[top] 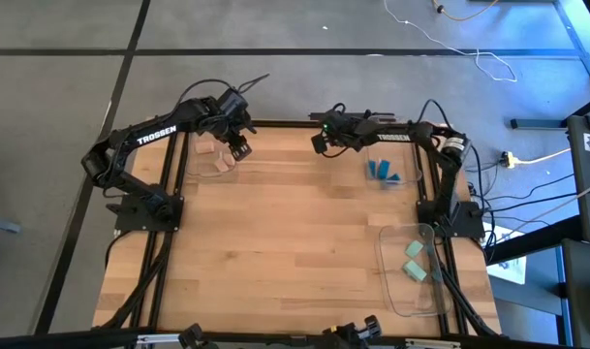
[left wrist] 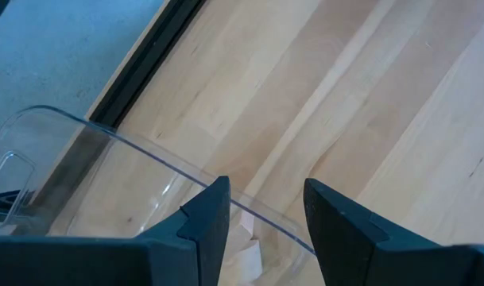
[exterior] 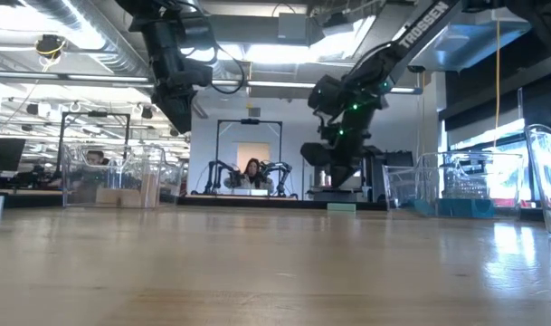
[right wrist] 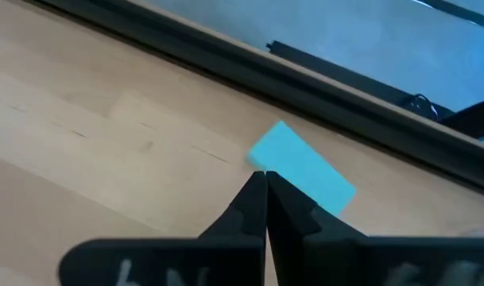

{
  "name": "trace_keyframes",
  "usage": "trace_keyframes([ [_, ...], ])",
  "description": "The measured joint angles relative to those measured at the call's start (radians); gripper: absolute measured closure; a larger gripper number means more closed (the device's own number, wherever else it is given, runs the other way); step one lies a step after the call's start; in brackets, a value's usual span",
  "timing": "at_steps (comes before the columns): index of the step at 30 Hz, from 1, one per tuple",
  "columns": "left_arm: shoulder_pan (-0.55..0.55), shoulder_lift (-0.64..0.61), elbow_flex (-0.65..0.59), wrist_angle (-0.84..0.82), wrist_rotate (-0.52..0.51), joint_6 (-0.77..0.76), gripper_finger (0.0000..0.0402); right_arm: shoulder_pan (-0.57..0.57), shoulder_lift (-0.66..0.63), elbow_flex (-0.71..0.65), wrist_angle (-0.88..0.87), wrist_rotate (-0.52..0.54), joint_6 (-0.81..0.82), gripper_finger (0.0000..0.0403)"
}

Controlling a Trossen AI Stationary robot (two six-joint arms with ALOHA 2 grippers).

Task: Sort & place blocks by color
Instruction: Put the light blue block into the bottom right transparent bin

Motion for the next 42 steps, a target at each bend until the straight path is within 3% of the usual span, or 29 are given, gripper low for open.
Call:
trace_keyframes([
  [25, 0.0, 0.0, 0.0, 0.0, 0.001, 0.025, 0.0249, -0.069, 0.092, 0.004, -0.007, -0.012, -0.005, 0.0403],
  [42, 0.0, 0.0, 0.0, -0.002, 0.001, 0.049, 0.0249, 0.03, 0.096, 0.007, -0.079, -0.26, -0.132, 0.0403],
])
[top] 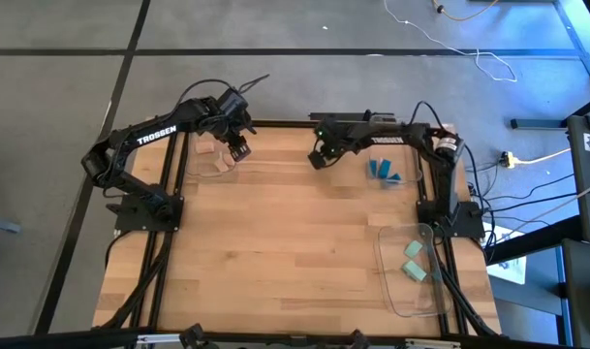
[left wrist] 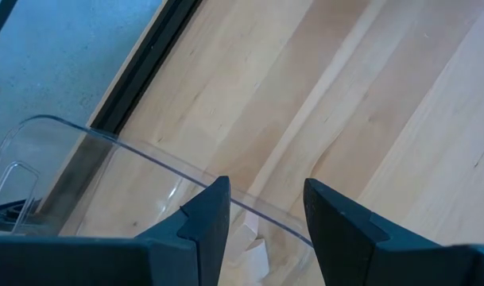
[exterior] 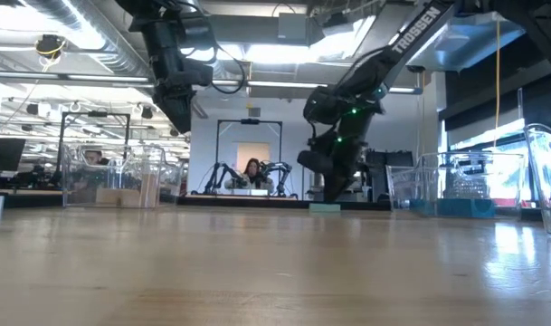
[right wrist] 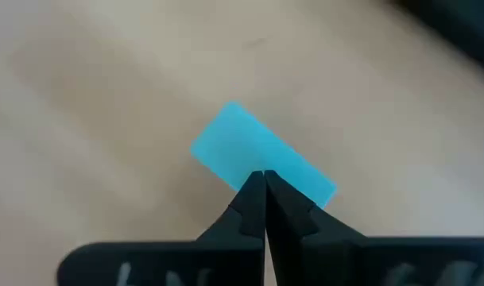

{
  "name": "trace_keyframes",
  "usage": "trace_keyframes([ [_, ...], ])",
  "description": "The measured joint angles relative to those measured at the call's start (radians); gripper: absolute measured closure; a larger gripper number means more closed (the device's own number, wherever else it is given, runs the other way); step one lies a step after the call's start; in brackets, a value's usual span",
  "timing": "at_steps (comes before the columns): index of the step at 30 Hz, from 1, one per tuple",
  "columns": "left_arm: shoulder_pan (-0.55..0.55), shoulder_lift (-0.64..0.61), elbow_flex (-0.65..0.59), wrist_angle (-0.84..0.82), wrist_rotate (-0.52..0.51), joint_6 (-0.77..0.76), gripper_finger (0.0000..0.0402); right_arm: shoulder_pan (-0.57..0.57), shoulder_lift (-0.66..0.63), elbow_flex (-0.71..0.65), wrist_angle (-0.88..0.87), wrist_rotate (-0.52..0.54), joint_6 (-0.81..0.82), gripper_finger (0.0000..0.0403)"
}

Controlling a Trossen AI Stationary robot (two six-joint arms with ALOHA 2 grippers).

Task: Sort & place blocks by color
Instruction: Put the light blue block into the bottom right transparent bin

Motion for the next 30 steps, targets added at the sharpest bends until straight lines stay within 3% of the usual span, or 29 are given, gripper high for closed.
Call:
trace_keyframes([
  [12, 0.0, 0.0, 0.0, -0.002, 0.0, -0.005, 0.0249, 0.207, -0.005, 0.002, -0.068, -0.047, -0.086, 0.0403],
  [19, -0.001, 0.0, 0.0, -0.002, 0.003, -0.008, 0.0249, 0.25, 0.008, 0.091, -0.176, -0.046, -0.188, 0.0396],
  [30, -0.001, 0.0, 0.0, -0.003, 0.008, -0.033, 0.0249, 0.286, 0.015, 0.333, -0.456, -0.034, -0.375, 0.0308],
])
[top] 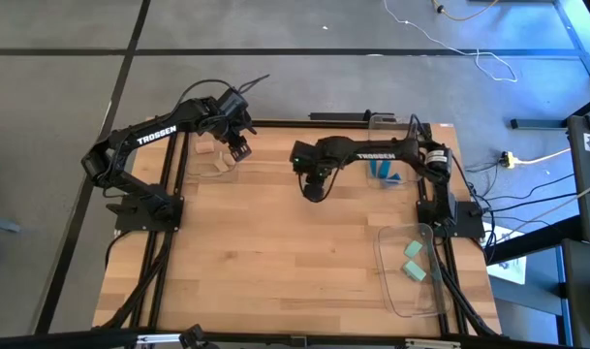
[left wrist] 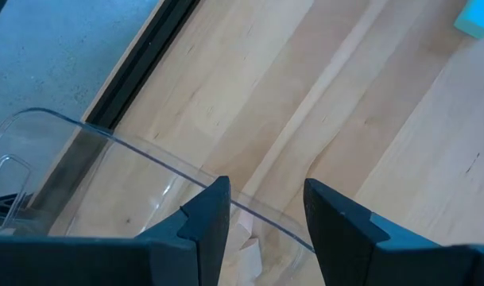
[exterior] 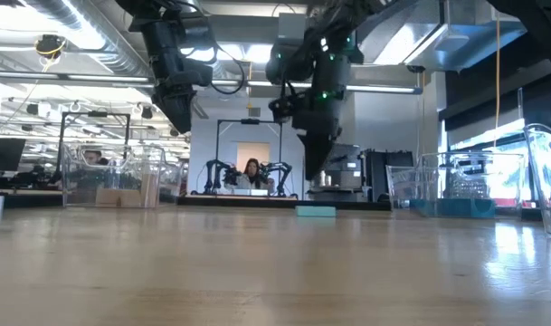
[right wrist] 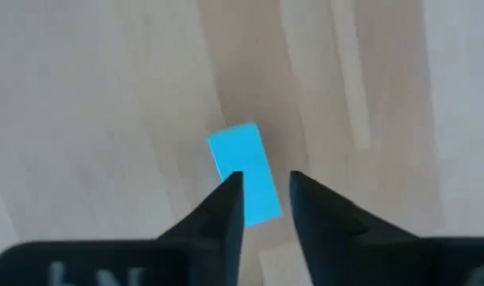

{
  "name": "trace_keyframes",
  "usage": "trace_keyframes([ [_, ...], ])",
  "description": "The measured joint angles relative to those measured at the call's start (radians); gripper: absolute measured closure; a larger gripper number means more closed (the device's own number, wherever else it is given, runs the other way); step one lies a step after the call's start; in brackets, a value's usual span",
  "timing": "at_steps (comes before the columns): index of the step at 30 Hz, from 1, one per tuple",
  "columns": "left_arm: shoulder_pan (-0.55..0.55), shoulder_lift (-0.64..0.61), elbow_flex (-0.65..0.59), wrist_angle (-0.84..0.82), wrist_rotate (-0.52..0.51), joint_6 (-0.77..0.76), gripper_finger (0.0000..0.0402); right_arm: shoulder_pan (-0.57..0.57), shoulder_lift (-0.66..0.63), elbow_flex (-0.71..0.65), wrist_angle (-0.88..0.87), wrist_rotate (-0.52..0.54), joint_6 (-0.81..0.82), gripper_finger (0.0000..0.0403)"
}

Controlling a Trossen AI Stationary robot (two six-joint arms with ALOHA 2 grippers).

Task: Sort & place blocks by color
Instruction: Put the light blue block into the bottom right transparent bin

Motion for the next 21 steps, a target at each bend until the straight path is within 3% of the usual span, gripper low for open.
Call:
trace_keyframes([
  [11, 0.0, 0.0, 0.0, 0.0, 0.0, 0.0, 0.0249, 0.044, -0.003, -0.058, 0.014, 0.012, -0.248, 0.0189],
  [21, 0.0, 0.0, 0.0, 0.0, 0.0, 0.0, 0.0249, 0.015, -0.003, -0.15, 0.153, 0.015, -0.262, 0.0177],
])
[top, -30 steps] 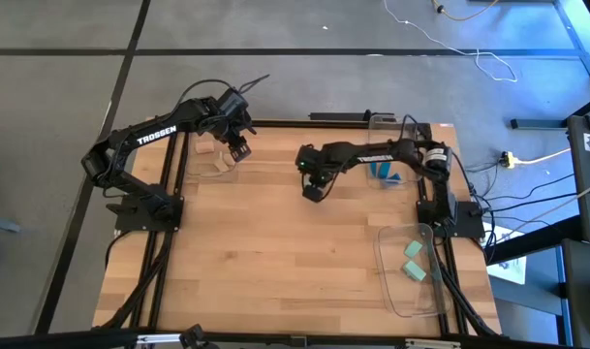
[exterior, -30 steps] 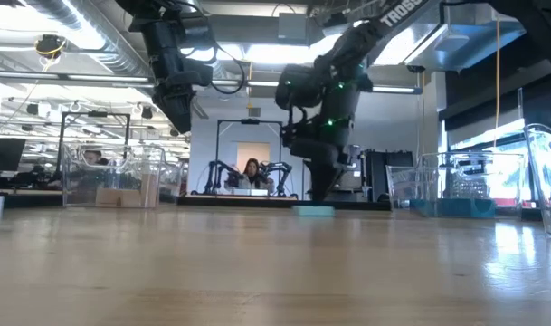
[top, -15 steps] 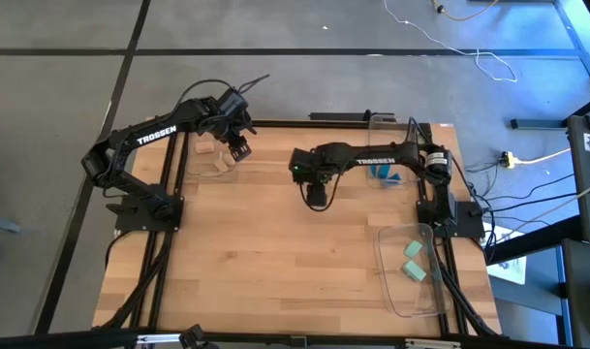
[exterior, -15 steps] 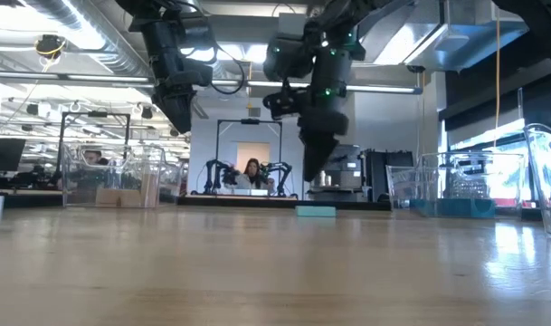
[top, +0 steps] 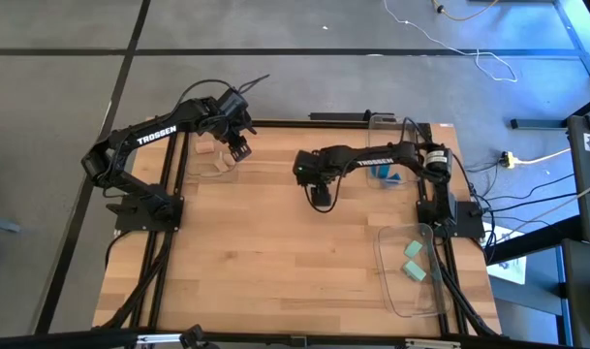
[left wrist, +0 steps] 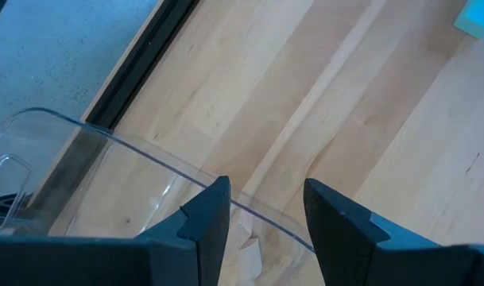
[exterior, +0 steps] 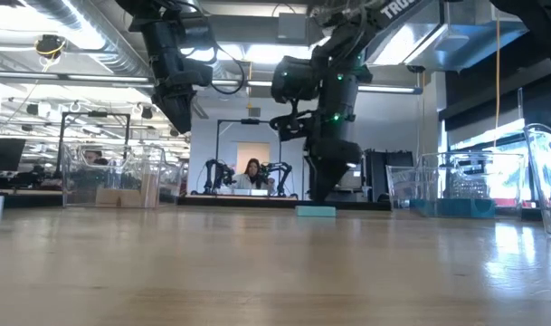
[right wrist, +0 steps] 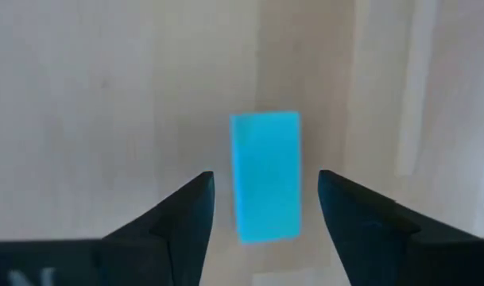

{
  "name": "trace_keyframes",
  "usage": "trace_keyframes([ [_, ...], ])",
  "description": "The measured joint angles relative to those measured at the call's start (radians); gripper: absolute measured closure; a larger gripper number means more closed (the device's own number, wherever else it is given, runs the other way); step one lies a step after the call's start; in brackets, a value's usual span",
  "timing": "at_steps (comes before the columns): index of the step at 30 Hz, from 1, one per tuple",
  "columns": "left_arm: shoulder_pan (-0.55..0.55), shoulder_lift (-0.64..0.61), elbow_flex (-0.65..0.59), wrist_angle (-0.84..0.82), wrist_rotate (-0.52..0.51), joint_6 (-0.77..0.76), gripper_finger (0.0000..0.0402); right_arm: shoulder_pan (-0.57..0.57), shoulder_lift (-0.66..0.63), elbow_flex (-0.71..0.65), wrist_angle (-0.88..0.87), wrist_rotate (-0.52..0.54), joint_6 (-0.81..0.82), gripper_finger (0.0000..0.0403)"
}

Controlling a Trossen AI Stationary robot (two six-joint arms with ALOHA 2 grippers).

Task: Sort & place blocks by color
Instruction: Put the light blue block into the bottom right transparent bin

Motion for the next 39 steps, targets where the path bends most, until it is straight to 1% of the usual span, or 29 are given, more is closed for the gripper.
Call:
trace_keyframes([
  [5, -0.007, 0.0, 0.0, 0.0, 0.0, 0.0, 0.0249, -0.041, -0.002, -0.036, 0.071, -0.005, -0.001, 0.0176],
  [9, -0.015, 0.0, 0.0, 0.0, 0.0, 0.001, 0.0249, -0.081, -0.002, -0.058, 0.089, -0.08, 0.002, 0.0176],
  [15, -0.015, 0.0, 0.0, 0.0, 0.0, 0.006, 0.0249, -0.127, -0.006, -0.111, 0.149, -0.106, -0.014, 0.0176],
  [19, -0.016, 0.0, 0.0, 0.0, 0.0, 0.006, 0.0249, -0.156, -0.012, -0.154, 0.203, -0.172, -0.023, 0.0178],
  [22, -0.015, 0.0, 0.0, 0.0, -0.001, 0.006, 0.0249, -0.164, -0.012, -0.172, 0.219, -0.204, -0.025, 0.0193],
  [25, -0.015, 0.0, 0.0, 0.0, -0.001, 0.006, 0.0249, -0.165, -0.011, -0.179, 0.221, -0.212, -0.052, 0.0228],
  [28, -0.015, 0.0, 0.0, 0.0, -0.001, 0.007, 0.0249, -0.165, -0.01, -0.177, 0.218, -0.214, -0.058, 0.0275],
  [31, -0.015, 0.0, 0.0, 0.0, 0.0, 0.007, 0.0249, -0.164, -0.008, -0.165, 0.207, -0.213, -0.043, 0.0275],
  [35, -0.015, 0.0, 0.0, -0.002, 0.0, 0.008, 0.0249, -0.158, -0.003, -0.121, 0.15, -0.21, -0.04, 0.0275],
  [39, -0.015, 0.0, 0.0, -0.025, -0.001, 0.018, 0.0249, -0.14, 0.003, -0.055, 0.014, -0.206, -0.04, 0.0275],
])
